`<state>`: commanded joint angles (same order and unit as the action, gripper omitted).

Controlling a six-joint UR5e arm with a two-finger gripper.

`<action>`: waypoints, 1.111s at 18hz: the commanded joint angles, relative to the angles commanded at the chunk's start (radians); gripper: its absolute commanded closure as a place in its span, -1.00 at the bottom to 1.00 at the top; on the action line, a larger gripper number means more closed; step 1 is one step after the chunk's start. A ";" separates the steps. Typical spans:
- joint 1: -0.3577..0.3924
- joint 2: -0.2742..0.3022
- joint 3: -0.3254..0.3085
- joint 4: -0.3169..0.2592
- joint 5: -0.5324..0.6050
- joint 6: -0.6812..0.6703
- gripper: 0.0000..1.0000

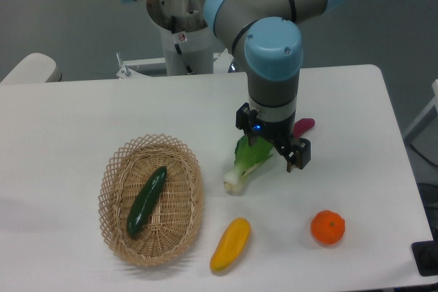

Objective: Pick up the cucumber from the basket
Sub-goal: 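Move the gripper from beside the bok choy over the green cucumber in the basket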

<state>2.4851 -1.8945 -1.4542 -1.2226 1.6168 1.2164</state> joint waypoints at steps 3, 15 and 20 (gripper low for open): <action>-0.005 0.000 -0.008 0.000 0.000 -0.002 -1.00; -0.139 -0.055 -0.038 0.021 -0.020 -0.320 -1.00; -0.244 -0.100 -0.063 0.072 -0.018 -0.595 -1.00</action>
<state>2.2413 -1.9942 -1.5170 -1.1506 1.5985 0.6218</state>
